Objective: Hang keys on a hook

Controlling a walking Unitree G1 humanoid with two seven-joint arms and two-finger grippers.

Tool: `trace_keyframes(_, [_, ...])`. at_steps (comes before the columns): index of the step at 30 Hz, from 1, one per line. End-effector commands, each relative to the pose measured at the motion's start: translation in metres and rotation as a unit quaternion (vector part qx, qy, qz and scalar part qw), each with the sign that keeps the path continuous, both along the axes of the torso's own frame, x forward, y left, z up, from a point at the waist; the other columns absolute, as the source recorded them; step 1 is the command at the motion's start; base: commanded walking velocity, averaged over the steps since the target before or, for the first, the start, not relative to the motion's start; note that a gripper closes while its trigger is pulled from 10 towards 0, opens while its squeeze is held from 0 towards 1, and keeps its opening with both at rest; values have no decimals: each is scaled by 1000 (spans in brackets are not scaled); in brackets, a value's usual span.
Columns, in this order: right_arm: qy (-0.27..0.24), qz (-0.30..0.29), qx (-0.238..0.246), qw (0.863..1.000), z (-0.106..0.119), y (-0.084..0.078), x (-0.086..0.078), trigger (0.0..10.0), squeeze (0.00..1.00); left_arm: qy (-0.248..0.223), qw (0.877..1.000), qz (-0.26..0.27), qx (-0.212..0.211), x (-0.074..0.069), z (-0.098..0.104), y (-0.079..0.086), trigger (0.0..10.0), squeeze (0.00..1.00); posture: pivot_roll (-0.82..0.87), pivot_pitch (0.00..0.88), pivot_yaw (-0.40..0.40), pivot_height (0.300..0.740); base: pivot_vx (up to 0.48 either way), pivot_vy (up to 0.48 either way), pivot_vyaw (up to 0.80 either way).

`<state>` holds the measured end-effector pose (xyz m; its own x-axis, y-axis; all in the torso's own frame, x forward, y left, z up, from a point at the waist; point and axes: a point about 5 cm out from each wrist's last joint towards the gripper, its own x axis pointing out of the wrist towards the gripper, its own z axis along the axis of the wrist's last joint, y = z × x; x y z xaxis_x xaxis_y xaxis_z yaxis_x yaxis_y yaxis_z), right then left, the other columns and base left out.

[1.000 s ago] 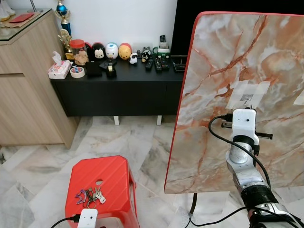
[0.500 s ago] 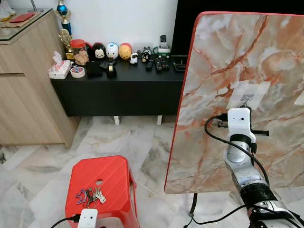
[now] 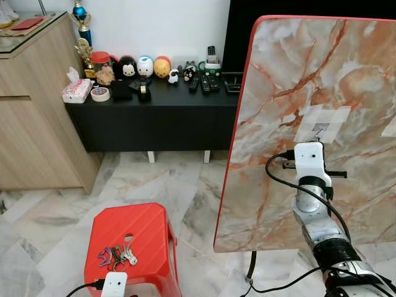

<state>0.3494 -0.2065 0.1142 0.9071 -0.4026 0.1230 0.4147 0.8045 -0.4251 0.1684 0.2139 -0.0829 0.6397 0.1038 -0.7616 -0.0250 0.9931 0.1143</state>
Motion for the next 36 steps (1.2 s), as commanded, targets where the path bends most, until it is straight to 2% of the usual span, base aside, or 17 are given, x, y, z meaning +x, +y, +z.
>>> trace_keyframes(1, [-8,2,5,1000,2,0,0,10000,1000,6,1000,-4,2,-3,-2,-2,10000,0,-6,0,-64,740,0,0,0])
trace_keyframes(9, [-48,52,27,997,9,10,-1,10000,1000,7,1000,-4,2,-3,-2,-3,10000,0,-7,0,-66,740,0,0,0])
trace_keyframes(10, [-54,62,31,996,9,12,-2,10000,749,7,1000,-5,2,-3,-2,-3,10000,0,-7,0,-66,740,0,0,0])
trace_keyframes(11, [-60,73,33,995,10,14,-3,10000,0,7,1000,-5,1,-3,-2,-3,10000,0,-5,0,-69,740,0,0,0])
trace_keyframes(13, [-68,84,38,993,9,16,-7,10000,0,8,1000,-4,1,-3,-2,-3,10000,0,-4,0,-71,740,0,0,0])
trace_keyframes(16, [-67,116,45,990,-3,18,-24,10000,0,10,1000,-2,1,-5,-3,-4,10000,0,-2,0,-77,740,0,0,0])
trace_keyframes(18, [-24,121,47,991,-30,16,-44,10000,0,12,1000,-2,1,-6,-3,-3,10000,0,-2,0,-77,740,0,0,0])
trace_keyframes(19, [11,115,60,991,-51,13,-61,10000,0,13,1000,-2,0,-6,-4,-3,10000,0,-2,0,-77,740,0,0,0])
trace_keyframes(20, [11,115,60,991,-51,13,-61,10000,0,13,1000,-2,0,-6,-4,-3,10000,0,-2,0,-77,740,0,0,0])
trace_keyframes(22, [51,99,71,991,-71,9,-76,10000,0,14,1000,-3,0,-6,-4,-3,10000,0,-6,0,-78,740,0,0,0])
trace_keyframes(23, [51,99,71,991,-71,9,-76,10000,0,14,1000,-3,0,-6,-4,-3,10000,0,-6,0,-78,740,0,0,0])
trace_keyframes(27, [157,73,128,976,-117,7,-101,10000,0,15,1000,-7,1,-6,-4,-3,10000,0,-15,0,-69,740,0,0,0])
trace_keyframes(29, [157,73,128,976,-117,7,-101,10000,0,15,1000,-7,1,-6,-4,-3,10000,0,-15,0,-69,740,0,0,0])
trace_keyframes(31, [180,60,174,966,-128,8,-104,10000,0,14,1000,-8,1,-5,-3,-4,10000,0,10,0,-70,740,0,0,0])
trace_keyframes(32, [180,60,174,966,-128,8,-104,10000,0,14,1000,-8,1,-5,-3,-4,10000,0,10,0,-70,740,0,0,0])
trace_keyframes(35, [125,98,202,967,-106,18,-84,10000,0,12,1000,-6,4,-3,-2,-2,10000,0,4,0,-69,740,0,0,0])
trace_keyframes(36, [125,98,202,967,-106,18,-84,10000,0,12,1000,-6,4,-3,-2,-2,10000,0,4,0,-69,740,0,0,0])
